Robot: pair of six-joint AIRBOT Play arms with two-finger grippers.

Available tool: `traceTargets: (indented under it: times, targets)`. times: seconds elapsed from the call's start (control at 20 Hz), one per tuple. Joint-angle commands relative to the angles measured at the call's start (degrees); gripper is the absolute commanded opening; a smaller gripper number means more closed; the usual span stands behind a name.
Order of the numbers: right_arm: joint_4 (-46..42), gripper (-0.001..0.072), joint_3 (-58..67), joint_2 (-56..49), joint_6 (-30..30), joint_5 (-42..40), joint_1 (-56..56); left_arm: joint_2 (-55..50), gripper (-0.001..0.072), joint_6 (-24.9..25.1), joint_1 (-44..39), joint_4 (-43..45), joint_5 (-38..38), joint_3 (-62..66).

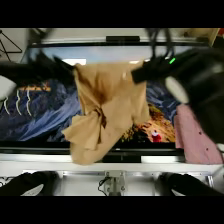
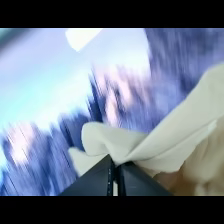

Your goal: Fold the shirts.

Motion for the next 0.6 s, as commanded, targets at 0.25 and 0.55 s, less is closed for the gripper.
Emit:
traceTargets:
  times: [0.25, 0.55]
  targets:
    - [7.8, 0.0072, 21.8, 5.2, -3.0, -17.2, 0.2, 6.9, 0.0058, -10.7, -0.1, 2.7, -3.5, 30.3]
    - [10.1, 0.0072, 0.5, 5.5, 3.1, 26.0, 0.2, 10.3, 0.0058, -18.6, -0.1, 5.6, -27.4, -1.3]
